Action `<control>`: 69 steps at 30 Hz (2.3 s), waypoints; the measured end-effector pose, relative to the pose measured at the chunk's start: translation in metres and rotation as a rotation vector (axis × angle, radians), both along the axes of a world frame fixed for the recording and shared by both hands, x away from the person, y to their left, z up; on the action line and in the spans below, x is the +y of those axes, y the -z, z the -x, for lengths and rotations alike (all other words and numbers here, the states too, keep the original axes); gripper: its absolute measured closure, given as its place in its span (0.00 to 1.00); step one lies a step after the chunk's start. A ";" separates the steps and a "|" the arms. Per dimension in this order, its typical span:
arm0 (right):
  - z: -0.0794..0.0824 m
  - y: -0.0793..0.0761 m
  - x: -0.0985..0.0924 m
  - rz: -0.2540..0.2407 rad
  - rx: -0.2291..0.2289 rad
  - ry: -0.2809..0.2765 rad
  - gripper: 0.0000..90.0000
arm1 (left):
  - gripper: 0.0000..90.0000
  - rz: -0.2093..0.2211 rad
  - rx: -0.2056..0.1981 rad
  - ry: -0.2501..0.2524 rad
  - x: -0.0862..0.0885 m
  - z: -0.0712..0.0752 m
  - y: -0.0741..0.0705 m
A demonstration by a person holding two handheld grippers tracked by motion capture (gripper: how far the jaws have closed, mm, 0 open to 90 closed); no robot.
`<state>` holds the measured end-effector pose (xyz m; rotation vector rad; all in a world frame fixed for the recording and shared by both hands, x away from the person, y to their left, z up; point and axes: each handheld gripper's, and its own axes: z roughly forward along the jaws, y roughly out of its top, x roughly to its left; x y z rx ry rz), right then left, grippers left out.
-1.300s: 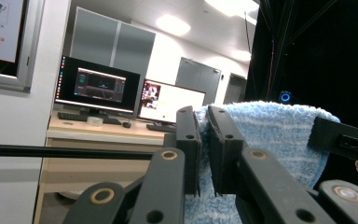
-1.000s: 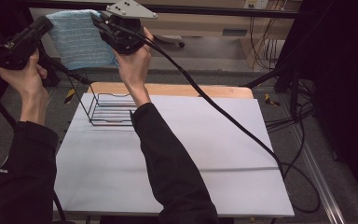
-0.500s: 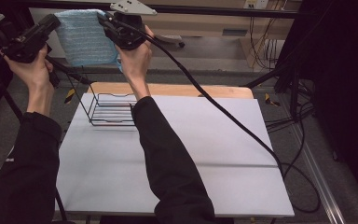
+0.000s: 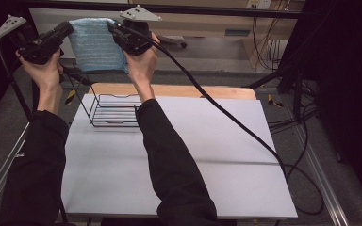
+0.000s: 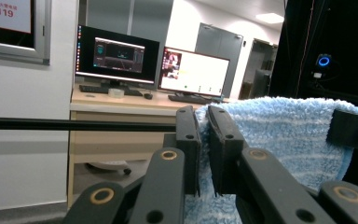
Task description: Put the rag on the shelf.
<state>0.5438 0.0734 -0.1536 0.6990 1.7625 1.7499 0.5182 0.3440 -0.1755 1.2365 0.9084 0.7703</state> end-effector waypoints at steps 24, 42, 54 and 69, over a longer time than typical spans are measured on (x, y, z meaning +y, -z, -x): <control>0.003 0.047 0.001 0.040 0.091 -0.029 0.90 | 0.92 -0.049 0.065 0.057 0.013 0.011 0.046; 0.018 0.061 0.000 0.093 0.107 -0.073 0.90 | 0.92 -0.074 0.057 0.109 0.022 0.029 0.064; 0.029 0.064 -0.004 0.152 0.109 -0.111 0.89 | 0.90 -0.084 0.079 0.140 0.023 0.038 0.070; 0.038 0.070 -0.002 0.233 0.133 -0.157 0.89 | 0.84 -0.046 0.151 0.103 0.044 0.057 0.043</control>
